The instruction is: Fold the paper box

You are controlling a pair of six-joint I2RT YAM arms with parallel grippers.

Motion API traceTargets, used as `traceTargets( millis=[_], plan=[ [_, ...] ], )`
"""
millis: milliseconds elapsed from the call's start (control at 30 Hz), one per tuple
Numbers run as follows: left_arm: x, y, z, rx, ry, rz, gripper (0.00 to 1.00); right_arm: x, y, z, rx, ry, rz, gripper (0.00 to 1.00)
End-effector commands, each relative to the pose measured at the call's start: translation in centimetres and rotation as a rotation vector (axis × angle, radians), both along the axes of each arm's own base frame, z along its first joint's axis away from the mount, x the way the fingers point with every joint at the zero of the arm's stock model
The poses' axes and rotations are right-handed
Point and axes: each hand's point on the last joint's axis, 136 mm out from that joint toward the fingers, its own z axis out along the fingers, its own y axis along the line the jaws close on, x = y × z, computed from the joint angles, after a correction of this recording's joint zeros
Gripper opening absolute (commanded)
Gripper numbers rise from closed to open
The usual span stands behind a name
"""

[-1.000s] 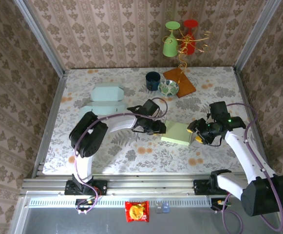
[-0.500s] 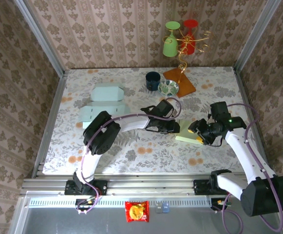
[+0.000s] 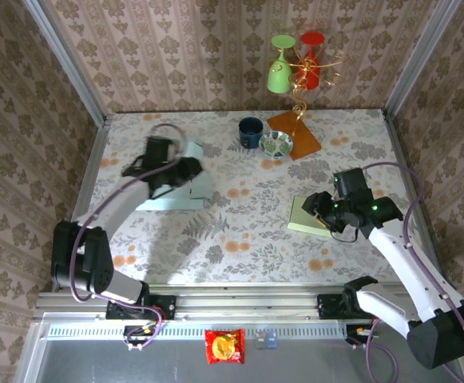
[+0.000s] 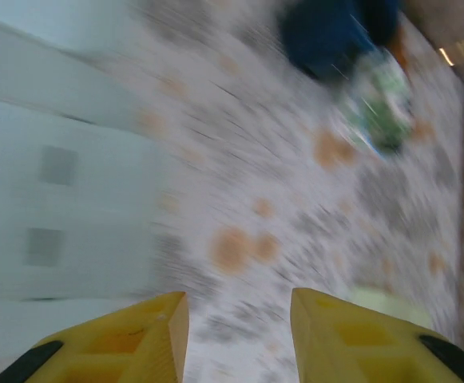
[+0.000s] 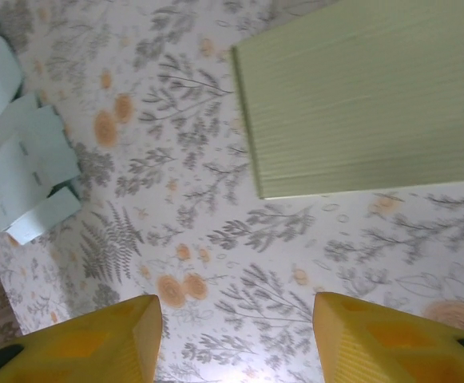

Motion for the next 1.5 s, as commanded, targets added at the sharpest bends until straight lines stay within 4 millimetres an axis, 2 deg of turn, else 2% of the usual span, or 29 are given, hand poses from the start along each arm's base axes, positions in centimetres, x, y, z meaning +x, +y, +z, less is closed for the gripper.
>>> traceTargets(
  millis=[0,67,133,233,300,467,633,733,1000,1100,1200,1300,1367,1467],
  plan=[
    [-1.5,6.1,-4.3,0.11,0.14,0.07,0.35,2.1,0.7,0.7,-0.006,-0.11,-0.084,0.54],
    [-1.0,9.5,-5.9,0.172,0.196,0.146,0.3,2.4,1.8,0.5,0.004,-0.115,-0.078,0.54],
    [-0.6,11.8,-7.2,0.221,0.247,0.198,0.27,2.7,2.8,0.2,0.017,-0.107,-0.067,0.54],
    [-0.3,13.6,-9.3,0.27,0.315,0.225,0.25,2.6,3.8,-0.5,0.024,-0.085,-0.055,0.54],
    [-0.3,13.6,-10.7,0.264,0.348,0.221,0.25,3.1,4.5,-0.4,0.05,-0.102,-0.057,0.54],
    [-1.2,12.0,-12.9,0.226,0.399,0.211,0.24,3.0,5.2,-1.8,0.112,-0.072,-0.092,0.55],
    [-3.0,8.8,-13.9,0.153,0.433,0.247,0.21,2.9,5.2,-2.7,0.138,-0.051,-0.131,0.55],
    [-4.7,6.3,-14.2,0.087,0.445,0.309,0.19,3.1,5.5,-3.2,0.169,-0.035,-0.159,0.56],
    [-8.8,-2.5,-13.0,-0.009,0.423,0.343,0.17,4.9,7.9,-4.5,0.279,-0.007,-0.207,0.56],
    [-10.2,-4.5,-13.1,-0.036,0.457,0.319,0.16,6.3,8.9,-5.0,0.299,-0.015,-0.212,0.54],
    [-10.3,-5.0,-12.1,-0.059,0.442,0.292,0.17,8.0,9.8,-5.5,0.308,-0.037,-0.204,0.51],
    [-9.3,-4.5,-9.2,-0.038,0.367,0.247,0.23,9.5,11.0,-6.4,0.301,-0.037,-0.173,0.48],
    [-8.8,-3.7,-7.7,-0.003,0.34,0.213,0.26,10.3,11.6,-6.4,0.297,-0.046,-0.149,0.47],
    [-8.0,-1.3,-7.0,0.026,0.333,0.207,0.29,11.2,12.5,-6.8,0.297,-0.051,-0.126,0.46]
  ],
)
